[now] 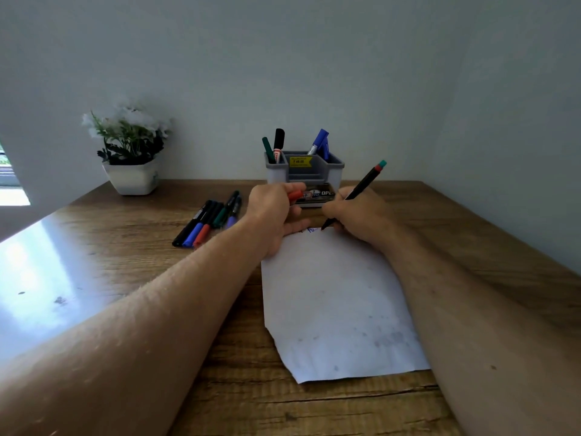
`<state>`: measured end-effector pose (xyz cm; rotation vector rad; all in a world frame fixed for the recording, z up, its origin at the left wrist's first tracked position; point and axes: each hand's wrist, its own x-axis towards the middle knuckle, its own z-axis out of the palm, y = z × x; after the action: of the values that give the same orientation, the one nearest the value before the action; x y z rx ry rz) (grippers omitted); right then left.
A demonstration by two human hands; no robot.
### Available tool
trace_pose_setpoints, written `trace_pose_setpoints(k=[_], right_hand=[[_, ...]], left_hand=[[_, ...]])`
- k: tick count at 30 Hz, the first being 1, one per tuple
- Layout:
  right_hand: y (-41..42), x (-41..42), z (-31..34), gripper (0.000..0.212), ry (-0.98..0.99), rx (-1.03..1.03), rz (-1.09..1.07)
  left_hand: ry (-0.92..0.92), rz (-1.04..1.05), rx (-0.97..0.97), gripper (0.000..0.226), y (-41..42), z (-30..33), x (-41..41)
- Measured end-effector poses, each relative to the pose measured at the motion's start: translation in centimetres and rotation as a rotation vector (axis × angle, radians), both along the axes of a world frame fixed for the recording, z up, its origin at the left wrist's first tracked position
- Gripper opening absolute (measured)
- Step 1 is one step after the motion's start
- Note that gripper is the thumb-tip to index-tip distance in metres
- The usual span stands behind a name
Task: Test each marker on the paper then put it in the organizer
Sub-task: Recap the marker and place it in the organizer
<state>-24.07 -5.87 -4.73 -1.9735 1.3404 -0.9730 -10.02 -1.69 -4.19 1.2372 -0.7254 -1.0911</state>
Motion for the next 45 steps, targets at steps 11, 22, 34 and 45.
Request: trace_pose_setpoints(k=[11, 22, 34, 45], right_hand=[[-0.2, 0.0, -0.1, 0.016, 0.004, -0.015, 0.001], [-0.2, 0.0, -0.2, 0.019, 0.012, -0.045, -0.021], [0.5, 0.4, 0.5, 0.025, -0.151, -0.026, -0.068], [0.9, 1.6, 1.6, 0.018, -0.542, 0.09, 0.114]], left_hand=[[-0.003, -0.009, 0.016, 0.036, 0.0, 0.0, 0.0], [-0.004, -0.02, 0.028, 0.035, 0.0, 0.0, 0.1], [0.105, 0.02, 0.072, 0.023, -0.5, 0.4, 0.3], [0.116, 0.016, 0.06, 0.022, -0.4, 0.7, 0.5]])
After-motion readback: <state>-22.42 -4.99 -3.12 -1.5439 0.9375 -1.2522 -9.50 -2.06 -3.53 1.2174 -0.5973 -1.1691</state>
